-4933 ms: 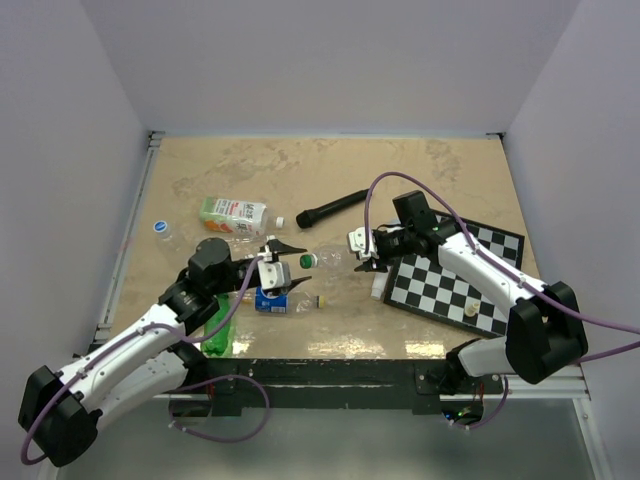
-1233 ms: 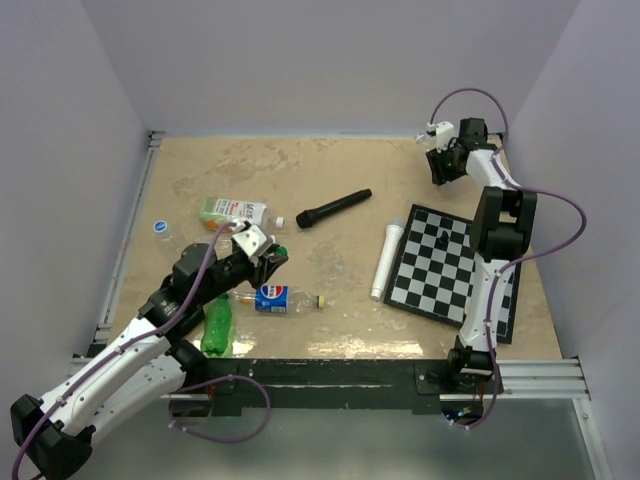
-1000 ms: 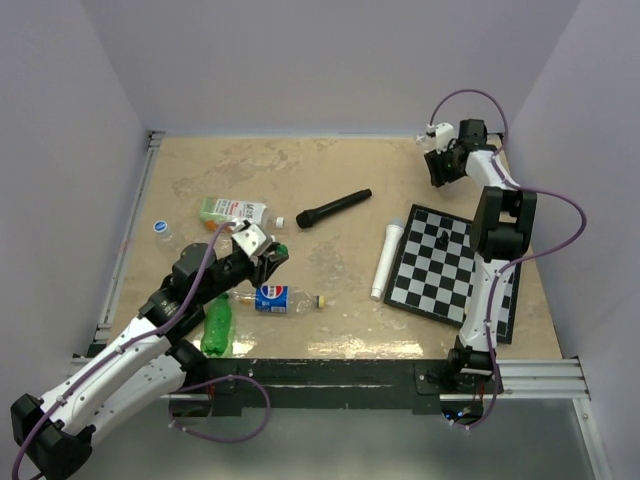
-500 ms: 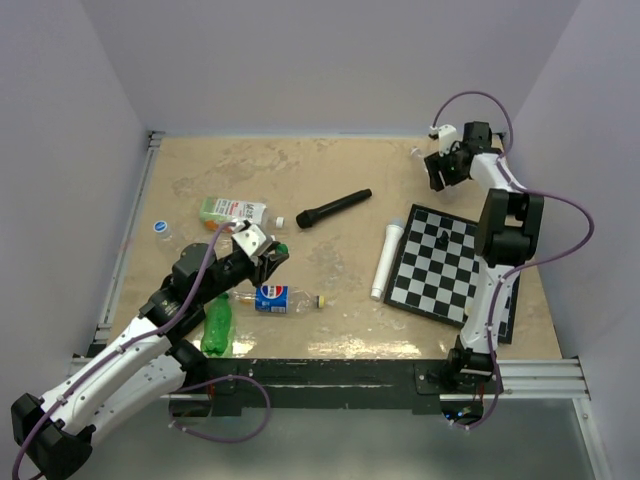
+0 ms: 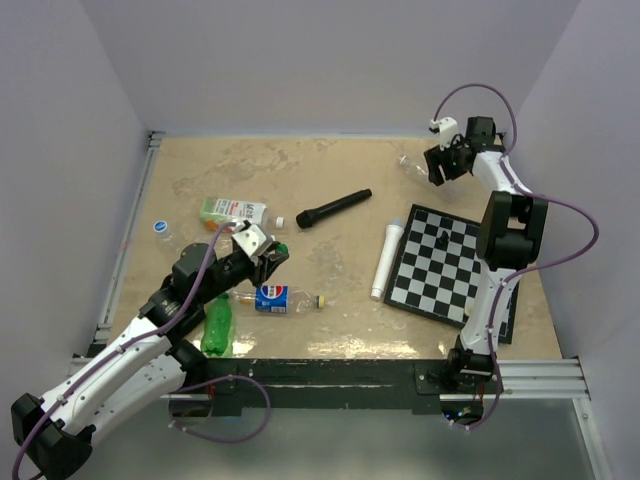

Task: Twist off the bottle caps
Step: Place the bottle cap at the center of the board.

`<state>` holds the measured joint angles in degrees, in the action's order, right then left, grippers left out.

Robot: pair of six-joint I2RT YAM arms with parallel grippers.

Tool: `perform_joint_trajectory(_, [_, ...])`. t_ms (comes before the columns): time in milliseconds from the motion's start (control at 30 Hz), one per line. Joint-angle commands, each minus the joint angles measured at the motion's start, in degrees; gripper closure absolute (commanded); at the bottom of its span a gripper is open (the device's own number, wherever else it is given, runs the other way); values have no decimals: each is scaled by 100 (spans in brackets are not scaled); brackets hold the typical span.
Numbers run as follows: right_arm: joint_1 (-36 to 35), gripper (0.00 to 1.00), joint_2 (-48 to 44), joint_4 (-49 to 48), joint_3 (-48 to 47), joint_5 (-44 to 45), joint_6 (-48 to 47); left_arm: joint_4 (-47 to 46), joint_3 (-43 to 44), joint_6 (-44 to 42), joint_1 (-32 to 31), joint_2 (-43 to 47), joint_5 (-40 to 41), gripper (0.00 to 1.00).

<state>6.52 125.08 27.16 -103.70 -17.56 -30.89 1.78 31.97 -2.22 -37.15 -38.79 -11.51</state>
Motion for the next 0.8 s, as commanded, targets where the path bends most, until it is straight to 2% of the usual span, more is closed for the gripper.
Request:
perform_joint_trajectory(0, [24,29,-308,-35,52,-283,-154,-275,-15,-86,23,-15,-71,100])
perform_joint_trajectory(767, [24,29,-880,-176,386,-942,-285,-284,-15,-86,23,-59,-71,100])
